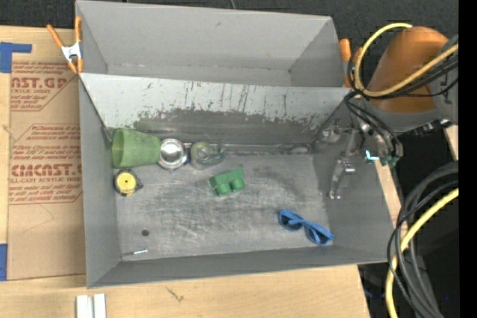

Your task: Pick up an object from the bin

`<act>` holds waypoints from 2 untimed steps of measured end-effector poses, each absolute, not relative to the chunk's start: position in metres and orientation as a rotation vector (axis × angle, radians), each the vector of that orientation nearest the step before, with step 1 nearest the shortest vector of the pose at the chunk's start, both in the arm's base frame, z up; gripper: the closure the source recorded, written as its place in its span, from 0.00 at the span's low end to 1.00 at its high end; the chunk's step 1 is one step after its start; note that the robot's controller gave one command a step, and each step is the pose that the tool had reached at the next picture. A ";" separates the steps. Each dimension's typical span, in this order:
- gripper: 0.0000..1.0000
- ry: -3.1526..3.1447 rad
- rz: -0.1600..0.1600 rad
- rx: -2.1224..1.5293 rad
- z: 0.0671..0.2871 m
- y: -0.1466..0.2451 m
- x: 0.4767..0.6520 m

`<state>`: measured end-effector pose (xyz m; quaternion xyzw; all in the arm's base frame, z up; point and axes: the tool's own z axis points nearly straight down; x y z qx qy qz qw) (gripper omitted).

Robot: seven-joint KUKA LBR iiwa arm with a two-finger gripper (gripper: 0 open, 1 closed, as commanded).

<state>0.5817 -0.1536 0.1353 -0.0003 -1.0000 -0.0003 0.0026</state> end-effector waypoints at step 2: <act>1.00 -3.137 0.001 0.212 0.071 -0.114 0.517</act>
Offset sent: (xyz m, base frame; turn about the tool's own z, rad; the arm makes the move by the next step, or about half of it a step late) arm -0.0658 0.0388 -0.0653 -0.1353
